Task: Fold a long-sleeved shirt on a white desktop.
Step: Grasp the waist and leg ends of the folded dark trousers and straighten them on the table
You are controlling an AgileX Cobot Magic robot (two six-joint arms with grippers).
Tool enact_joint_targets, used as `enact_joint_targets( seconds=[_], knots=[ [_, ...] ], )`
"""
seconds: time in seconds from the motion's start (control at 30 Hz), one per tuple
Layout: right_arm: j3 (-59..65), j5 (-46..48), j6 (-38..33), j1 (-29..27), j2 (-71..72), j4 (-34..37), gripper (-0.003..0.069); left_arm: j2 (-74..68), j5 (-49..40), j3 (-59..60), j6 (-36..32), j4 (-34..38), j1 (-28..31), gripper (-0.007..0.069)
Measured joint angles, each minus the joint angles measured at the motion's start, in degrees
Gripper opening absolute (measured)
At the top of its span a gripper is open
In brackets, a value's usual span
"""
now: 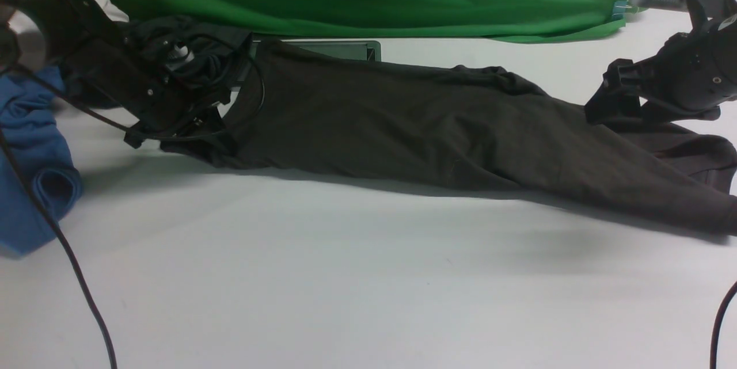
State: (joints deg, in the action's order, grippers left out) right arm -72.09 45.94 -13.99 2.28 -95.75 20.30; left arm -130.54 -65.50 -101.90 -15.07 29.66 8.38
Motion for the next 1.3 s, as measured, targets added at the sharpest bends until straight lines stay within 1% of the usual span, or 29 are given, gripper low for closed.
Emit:
enact_joint_targets(
  seconds=[0.03,0.3,0.43,0.5,0.6,0.73,0.77,0.8,0.87,0.93,0.97,1.03,1.13,1.2,1.3],
  knots=[
    [0.0,0.1,0.0,0.0,0.0,0.1,0.0591,0.0,0.2,0.0,-0.1,0.1,0.0,0.0113],
    [0.0,2.7,0.0,0.0,0.2,0.3,0.0591,0.0,-0.1,0.0,-0.6,0.5,0.1,0.0115],
    [0.0,4.0,-0.2,0.0,2.2,0.3,0.0591,0.7,0.3,1.9,-1.5,1.2,0.3,0.0115],
    [0.0,4.1,-0.7,0.0,4.9,0.3,0.0589,3.1,2.4,6.1,-2.9,2.2,0.4,0.0115],
    [0.6,4.0,-2.4,0.0,9.7,0.4,0.0589,8.0,6.6,15.4,-4.8,3.0,0.4,0.0115],
    [2.6,2.5,-4.2,0.0,16.3,0.4,0.0582,17.0,13.2,28.4,-5.6,0.8,0.4,0.0115],
    [3.7,1.5,-4.7,0.0,19.0,0.4,0.0562,20.1,15.8,33.4,-5.6,-0.3,0.7,0.0115],
    [4.5,1.1,-4.8,0.0,20.1,0.4,0.0540,22.1,17.5,35.6,-5.5,-0.6,1.0,0.0115],
    [6.0,-0.5,-4.9,0.0,23.4,0.4,0.0463,26.2,22.5,42.3,-4.7,-0.9,2.2,0.0115],
    [7.1,-1.9,-5.1,0.0,25.9,0.4,0.0348,29.8,27.9,47.2,-4.3,0.0,4.1,0.0115],
    [7.6,-2.6,-5.2,0.0,27.2,0.4,0.0254,31.0,31.0,49.7,-4.2,0.4,5.1,0.0115],
    [8.0,-3.2,-5.3,0.0,28.4,0.4,0.0132,32.1,33.9,51.8,-4.1,1.0,7.1,0.0115],
    [8.3,-3.7,-5.4,0.0,29.4,0.4,0.0040,32.6,35.2,53.2,-4.1,2.8,10.0,0.0115],
    [8.6,-3.9,-5.5,0.0,29.5,0.5,0.0027,32.7,35.4,53.3,-5.1,4.5,11.2,0.0115],
    [8.6,-4.0,-5.7,0.0,29.5,0.5,0.0020,33.0,34.6,52.8,-11.7,9.3,12.9,0.0115]
  ],
)
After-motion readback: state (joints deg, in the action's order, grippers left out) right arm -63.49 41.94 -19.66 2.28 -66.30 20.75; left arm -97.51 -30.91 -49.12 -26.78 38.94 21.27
